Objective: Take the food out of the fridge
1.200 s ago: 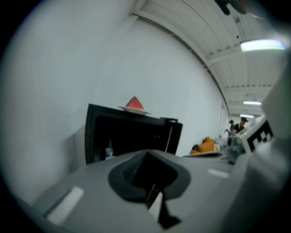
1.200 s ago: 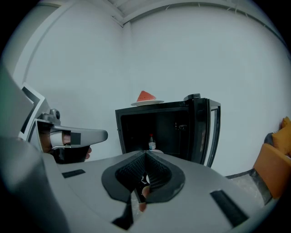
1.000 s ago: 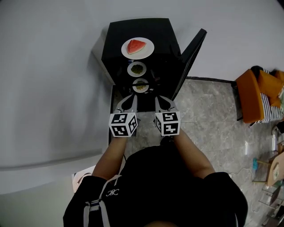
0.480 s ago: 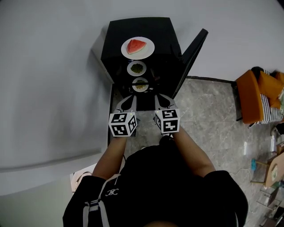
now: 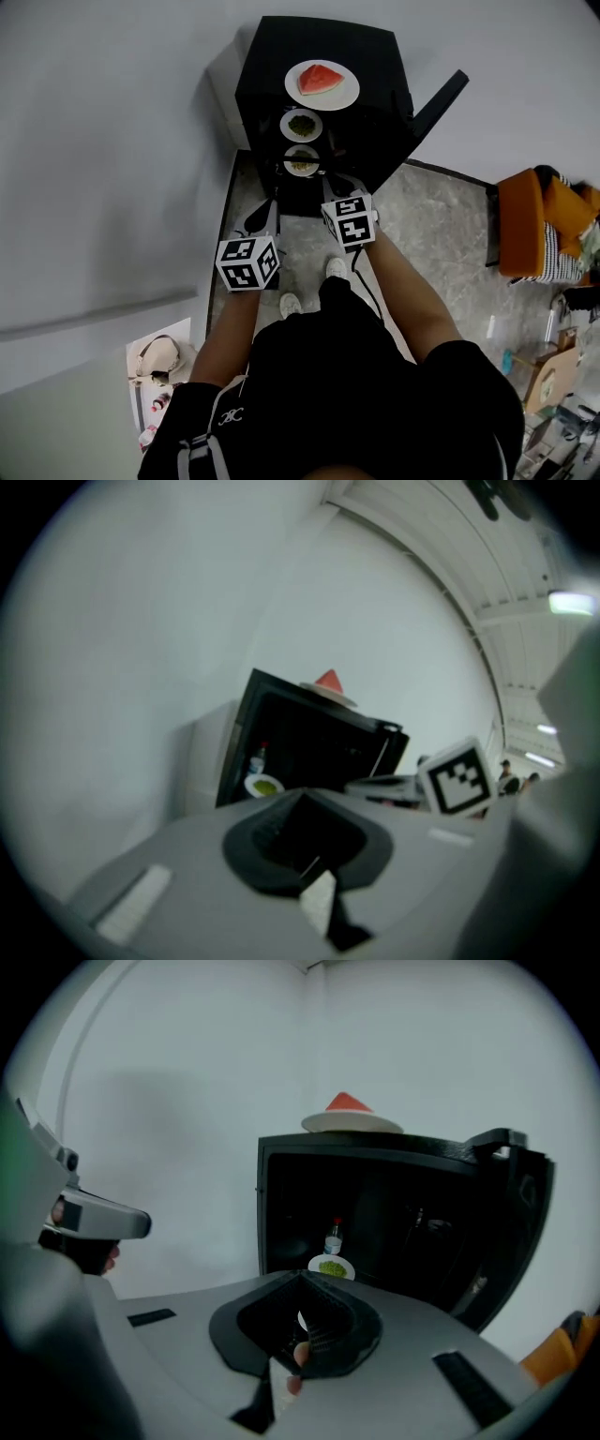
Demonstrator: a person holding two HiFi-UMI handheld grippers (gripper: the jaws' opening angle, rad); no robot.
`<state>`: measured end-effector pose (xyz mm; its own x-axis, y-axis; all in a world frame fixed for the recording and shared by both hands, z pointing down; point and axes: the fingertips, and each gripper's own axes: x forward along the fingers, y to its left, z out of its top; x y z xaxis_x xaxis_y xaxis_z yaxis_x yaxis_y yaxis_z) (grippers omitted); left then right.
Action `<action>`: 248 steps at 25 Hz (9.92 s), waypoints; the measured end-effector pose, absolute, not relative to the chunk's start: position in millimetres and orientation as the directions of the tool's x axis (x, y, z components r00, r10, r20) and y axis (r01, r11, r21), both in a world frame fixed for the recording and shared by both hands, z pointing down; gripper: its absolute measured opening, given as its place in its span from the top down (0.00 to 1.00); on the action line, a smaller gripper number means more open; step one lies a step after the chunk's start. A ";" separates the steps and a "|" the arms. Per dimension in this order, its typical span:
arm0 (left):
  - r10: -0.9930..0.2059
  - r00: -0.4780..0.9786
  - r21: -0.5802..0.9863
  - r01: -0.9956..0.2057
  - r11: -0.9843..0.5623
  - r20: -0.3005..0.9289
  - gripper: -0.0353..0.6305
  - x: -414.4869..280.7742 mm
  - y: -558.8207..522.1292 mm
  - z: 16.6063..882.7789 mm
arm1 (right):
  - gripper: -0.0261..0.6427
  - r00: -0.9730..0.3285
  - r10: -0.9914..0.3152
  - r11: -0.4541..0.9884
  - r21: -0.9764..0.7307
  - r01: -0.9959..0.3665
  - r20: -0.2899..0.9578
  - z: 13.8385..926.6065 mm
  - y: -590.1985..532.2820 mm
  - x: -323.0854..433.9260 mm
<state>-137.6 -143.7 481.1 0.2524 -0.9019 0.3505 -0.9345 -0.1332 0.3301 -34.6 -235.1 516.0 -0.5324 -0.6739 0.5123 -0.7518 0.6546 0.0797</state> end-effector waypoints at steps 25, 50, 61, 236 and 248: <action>-0.818 -0.105 0.307 -0.894 0.327 0.566 0.95 -214.0 -89.3 542.6 | 0.80 -0.402 -0.494 0.826 0.271 -0.495 0.771 723.7 -437.4 -132.0; -0.812 -0.077 0.380 -0.856 0.351 0.579 0.95 -201.1 -103.4 548.6 | 0.86 -0.366 -0.406 0.903 0.307 -0.300 0.837 747.9 -382.6 -116.4; -0.824 -0.024 0.386 -0.875 0.290 0.566 0.95 -182.2 -109.4 545.0 | 0.88 -0.345 -0.468 0.883 0.420 -0.208 0.814 754.5 -345.4 -92.6; -0.923 0.233 0.286 -0.947 -0.143 0.308 0.95 -132.2 -133.9 462.5 | 0.96 -0.741 -0.609 0.396 -0.700 -0.594 0.284 539.4 -188.2 -38.1; -0.911 0.131 0.326 -0.946 0.004 0.391 0.95 -235.0 -111.5 632.6 | 0.96 -0.664 -0.675 -0.185 -0.945 -0.270 0.322 778.5 -240.8 -94.4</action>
